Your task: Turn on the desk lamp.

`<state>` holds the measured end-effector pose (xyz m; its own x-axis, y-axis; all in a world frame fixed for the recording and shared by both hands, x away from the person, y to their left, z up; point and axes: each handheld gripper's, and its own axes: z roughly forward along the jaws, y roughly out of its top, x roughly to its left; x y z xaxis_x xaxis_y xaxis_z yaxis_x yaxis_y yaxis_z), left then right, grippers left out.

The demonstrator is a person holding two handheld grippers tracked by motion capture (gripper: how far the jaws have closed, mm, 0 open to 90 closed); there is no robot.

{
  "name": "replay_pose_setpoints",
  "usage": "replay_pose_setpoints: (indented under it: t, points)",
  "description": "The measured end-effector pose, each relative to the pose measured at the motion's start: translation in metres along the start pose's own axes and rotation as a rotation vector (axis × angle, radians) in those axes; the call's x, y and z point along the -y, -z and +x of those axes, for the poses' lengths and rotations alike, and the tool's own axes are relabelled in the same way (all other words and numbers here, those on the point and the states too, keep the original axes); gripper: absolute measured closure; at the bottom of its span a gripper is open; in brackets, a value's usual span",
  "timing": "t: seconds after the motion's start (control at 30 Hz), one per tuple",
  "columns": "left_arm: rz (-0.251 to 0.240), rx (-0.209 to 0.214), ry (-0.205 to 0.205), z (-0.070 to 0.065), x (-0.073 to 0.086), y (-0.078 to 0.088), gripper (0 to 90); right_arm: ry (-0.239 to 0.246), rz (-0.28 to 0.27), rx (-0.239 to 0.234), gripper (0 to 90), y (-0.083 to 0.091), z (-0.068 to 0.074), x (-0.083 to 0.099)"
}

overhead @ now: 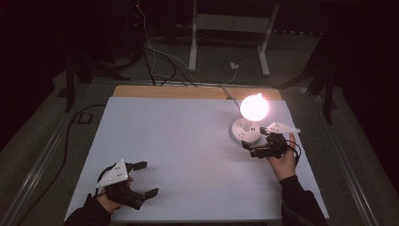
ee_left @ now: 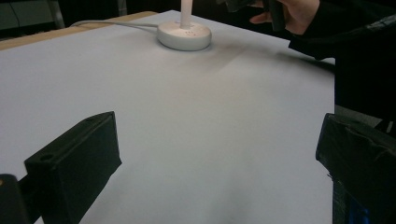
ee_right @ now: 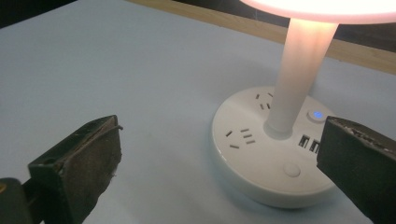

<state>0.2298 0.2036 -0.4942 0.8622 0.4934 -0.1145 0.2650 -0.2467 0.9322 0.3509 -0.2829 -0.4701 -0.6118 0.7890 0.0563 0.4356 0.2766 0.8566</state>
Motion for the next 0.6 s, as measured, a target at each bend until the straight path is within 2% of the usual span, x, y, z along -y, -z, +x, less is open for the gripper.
replay_pose_setpoints:
  t: [0.33, 0.6]
  points:
    - [-0.001, -0.003, 0.001, 0.0, 0.0, 0.001, 0.3, 0.012, 0.032, -0.023, 0.0, 0.007, 0.011, 0.007]
    - [-0.005, 0.001, -0.001, 0.0, 0.0, 0.001, 0.3, 0.011, 0.073, -0.052, 0.0, 0.013, 0.022, 0.021]
